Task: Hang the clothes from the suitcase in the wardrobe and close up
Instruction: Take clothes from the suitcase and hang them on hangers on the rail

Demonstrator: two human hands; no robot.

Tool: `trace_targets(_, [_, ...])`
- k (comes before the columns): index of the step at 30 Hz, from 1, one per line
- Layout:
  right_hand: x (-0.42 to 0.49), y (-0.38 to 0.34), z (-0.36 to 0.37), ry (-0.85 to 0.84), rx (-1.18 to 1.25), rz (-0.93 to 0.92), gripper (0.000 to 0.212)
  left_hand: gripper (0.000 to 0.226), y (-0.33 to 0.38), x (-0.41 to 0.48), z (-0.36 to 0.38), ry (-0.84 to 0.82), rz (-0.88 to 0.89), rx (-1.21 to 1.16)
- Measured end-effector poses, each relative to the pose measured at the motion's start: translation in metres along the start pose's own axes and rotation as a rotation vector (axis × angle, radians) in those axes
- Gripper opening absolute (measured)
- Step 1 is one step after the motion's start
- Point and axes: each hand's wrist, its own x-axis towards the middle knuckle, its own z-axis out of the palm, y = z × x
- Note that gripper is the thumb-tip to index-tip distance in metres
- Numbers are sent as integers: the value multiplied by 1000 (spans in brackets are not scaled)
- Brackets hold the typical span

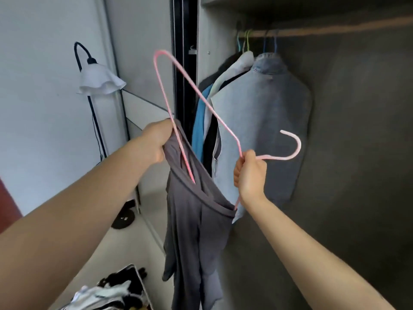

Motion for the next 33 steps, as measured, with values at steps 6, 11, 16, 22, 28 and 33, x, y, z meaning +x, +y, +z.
trace_targets(6, [6, 10, -19, -287, -352, -210, 38, 19, -10, 6, -64, 187, 15, 28])
trace_targets(11, [21, 3, -28, -407, -798, -370, 41, 14, -33, 8, -103, 285, -35, 48])
trace_targets(16, [23, -10, -11, -487, -1153, -372, 45, 9, -43, 4, -108, 255, 135, 482])
trace_targets(22, [16, -23, 21, -695, -1286, -315, 38, 17, -37, -1, -85, 124, 225, 659])
trace_targets(28, [33, -37, 32, -632, -1015, -253, 30, 24, -32, -14, -75, -158, 364, 777])
trace_targets(33, [30, -32, 36, -703, -926, -264, 46, 27, -60, -2, -69, -199, 529, 1066])
